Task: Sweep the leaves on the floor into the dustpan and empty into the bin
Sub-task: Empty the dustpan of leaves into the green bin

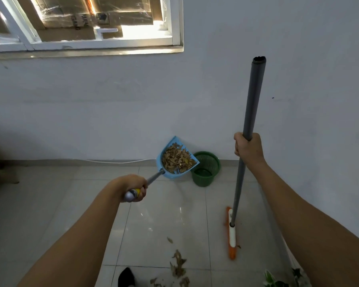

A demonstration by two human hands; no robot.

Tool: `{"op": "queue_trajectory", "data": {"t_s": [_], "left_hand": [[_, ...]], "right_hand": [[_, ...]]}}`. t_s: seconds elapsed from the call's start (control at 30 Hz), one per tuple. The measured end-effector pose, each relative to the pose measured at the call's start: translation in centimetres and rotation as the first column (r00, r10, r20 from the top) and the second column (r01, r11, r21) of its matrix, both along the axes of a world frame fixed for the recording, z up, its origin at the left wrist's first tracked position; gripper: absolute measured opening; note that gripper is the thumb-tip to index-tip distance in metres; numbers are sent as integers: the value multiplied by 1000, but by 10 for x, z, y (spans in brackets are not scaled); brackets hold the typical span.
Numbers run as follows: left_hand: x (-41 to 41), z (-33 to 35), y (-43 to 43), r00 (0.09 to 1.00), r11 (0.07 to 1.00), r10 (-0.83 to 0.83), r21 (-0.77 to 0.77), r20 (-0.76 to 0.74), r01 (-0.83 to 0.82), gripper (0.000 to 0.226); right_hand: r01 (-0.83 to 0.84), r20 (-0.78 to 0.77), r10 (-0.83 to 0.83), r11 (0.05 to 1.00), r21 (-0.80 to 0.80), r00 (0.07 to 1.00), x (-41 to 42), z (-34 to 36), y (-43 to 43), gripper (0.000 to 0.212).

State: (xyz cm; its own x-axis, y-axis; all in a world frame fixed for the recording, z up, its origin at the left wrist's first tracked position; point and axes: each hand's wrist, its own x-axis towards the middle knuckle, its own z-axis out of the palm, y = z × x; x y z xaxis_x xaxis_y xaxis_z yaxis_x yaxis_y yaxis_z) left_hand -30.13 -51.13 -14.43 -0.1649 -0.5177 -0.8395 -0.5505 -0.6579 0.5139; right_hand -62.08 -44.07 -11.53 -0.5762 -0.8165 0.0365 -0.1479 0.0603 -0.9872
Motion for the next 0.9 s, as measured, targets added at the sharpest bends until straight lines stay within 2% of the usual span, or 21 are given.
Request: {"op": "queue_trajectory", "data": {"t_s": [0.27, 0.43, 0.7, 0.9], "left_hand": [[-19, -4, 13, 998, 998, -47, -37, 29, 48, 14], [-38, -10, 34, 1000, 999, 21, -49, -22, -22, 14], [-76, -42, 63, 997, 989, 38, -143, 64, -28, 18], [-86, -63, 78, 996, 978, 57, -206, 72, -41, 17]], "right_hand": [[-28, -8, 28, 999, -20, 1000, -11, -3, 2, 18], [-21, -2, 21, 999, -31, 1000, -17, -4, 3, 27], [-23, -9, 23, 999, -28, 1000, -24, -4, 8, 27], [-11, -1, 11, 999, -30, 1000, -27, -5, 13, 33]]}}
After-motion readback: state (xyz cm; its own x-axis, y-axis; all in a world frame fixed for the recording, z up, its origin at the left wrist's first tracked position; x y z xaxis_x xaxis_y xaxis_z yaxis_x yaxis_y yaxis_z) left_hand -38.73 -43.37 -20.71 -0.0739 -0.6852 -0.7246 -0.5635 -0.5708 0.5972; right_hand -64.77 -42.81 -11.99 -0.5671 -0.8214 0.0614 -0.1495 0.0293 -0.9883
